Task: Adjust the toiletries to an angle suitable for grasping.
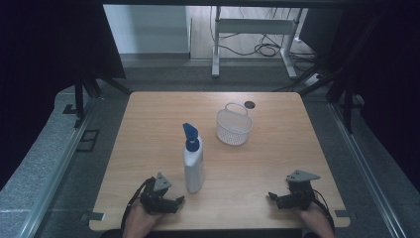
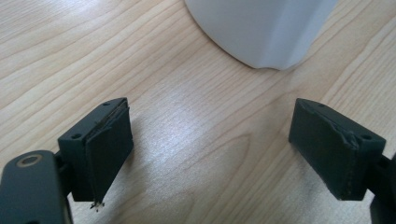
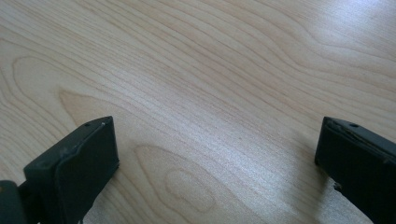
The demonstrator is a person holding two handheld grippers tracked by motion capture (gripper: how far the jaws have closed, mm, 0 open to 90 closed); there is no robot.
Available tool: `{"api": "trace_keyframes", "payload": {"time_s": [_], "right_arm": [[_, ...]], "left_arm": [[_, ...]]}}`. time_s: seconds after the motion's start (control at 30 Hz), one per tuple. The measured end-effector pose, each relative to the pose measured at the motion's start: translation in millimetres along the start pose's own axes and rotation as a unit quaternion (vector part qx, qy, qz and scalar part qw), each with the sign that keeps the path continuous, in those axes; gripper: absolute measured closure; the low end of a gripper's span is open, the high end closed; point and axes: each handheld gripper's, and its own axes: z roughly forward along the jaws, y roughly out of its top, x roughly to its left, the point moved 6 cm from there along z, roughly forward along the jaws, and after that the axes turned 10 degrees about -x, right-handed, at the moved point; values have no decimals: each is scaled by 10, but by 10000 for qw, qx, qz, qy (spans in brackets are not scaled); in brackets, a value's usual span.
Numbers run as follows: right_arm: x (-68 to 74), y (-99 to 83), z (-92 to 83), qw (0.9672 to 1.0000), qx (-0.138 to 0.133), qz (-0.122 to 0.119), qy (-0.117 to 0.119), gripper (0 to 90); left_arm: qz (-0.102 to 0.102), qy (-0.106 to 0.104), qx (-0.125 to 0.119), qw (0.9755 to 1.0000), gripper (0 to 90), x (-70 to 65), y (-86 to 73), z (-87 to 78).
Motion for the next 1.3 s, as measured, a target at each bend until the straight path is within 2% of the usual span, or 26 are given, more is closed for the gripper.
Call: {"api": "trace_keyframes", "payload": {"time_s": [0.17,0.27,0.4,0.63,0.77,1.13,1.3], "right_arm": [[0,0,0,10000,0,-2,-1,0],[0,0,0,10000,1,-1,-2,0],[0,0,0,10000,1,-1,-2,0],[0,1,1,10000,0,-5,-3,0],[1,1,2,10000,1,-6,-9,0],[2,2,3,10000,0,-2,-5,0],[3,3,4,10000,0,-1,-6,0]], "left_arm": [[-143,9,-101,9998,132,18,48,-37],[-117,-48,-81,9999,126,21,55,-45],[-106,-6,-25,9999,145,55,69,-45],[-62,42,-91,9999,287,123,113,-59],[-108,39,-164,9998,373,143,143,-61],[-403,-24,-391,9984,595,196,255,-44],[-396,-78,-427,9983,695,219,286,-20]]}}
